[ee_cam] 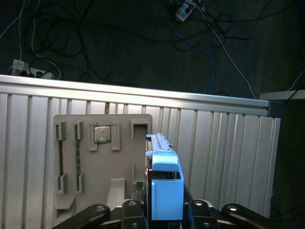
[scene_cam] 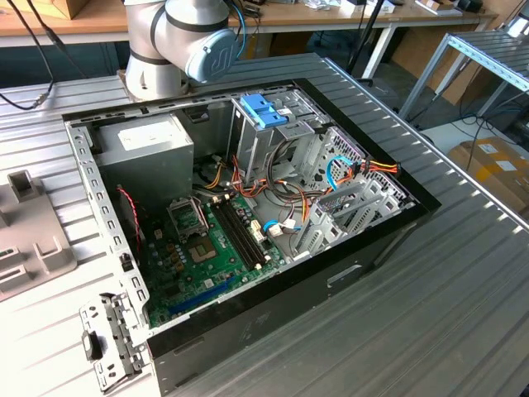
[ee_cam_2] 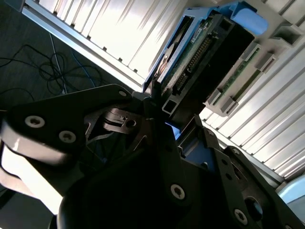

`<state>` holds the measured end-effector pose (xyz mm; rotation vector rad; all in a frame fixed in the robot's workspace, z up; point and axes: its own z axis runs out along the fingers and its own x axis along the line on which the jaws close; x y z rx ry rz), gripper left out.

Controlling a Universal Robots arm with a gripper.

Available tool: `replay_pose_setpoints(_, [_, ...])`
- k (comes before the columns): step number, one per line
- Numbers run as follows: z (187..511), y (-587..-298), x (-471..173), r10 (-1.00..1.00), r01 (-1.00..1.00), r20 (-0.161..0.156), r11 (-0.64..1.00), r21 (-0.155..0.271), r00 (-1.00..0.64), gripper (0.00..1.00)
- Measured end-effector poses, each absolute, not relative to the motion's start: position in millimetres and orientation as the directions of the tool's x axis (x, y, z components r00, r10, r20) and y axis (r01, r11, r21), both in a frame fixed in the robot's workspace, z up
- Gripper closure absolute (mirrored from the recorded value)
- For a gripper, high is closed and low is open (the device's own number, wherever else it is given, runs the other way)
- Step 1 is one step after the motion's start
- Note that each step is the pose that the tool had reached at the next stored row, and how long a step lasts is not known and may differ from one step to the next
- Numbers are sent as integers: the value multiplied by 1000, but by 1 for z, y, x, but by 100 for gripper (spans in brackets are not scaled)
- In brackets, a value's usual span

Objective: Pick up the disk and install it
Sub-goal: 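Pick up the disk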

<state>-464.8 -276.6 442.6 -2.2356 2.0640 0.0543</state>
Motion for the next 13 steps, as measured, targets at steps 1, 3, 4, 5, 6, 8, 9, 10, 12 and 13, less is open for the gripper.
replay_pose_setpoints(1, [444, -277, -465, -992, -996, -93, -77, -48, 82, 63])
replay_pose_setpoints(3, [446, -277, -465, -992, -996, -93, -77, -48, 82, 63])
replay_pose_setpoints(4, [447, -277, -465, -992, -996, -93, -77, -48, 82, 63])
replay_pose_setpoints(5, [449, -277, -465, -992, -996, -93, -77, -48, 82, 63])
replay_pose_setpoints(6, [450, -277, -465, -992, -996, -93, -77, -48, 82, 63])
replay_pose_setpoints(8, [452, -277, -465, -992, -996, -94, -77, -48, 82, 63])
replay_pose_setpoints(9, [452, -277, -465, -992, -996, -94, -77, -48, 82, 63])
replay_pose_setpoints(10, [453, -277, -465, -992, -996, -94, -77, -48, 82, 63])
replay_pose_setpoints(12, [455, -277, -465, -992, -996, -94, -77, -48, 82, 63])
replay_pose_setpoints(13, [456, -277, -465, -992, -996, -94, -77, -48, 82, 63])
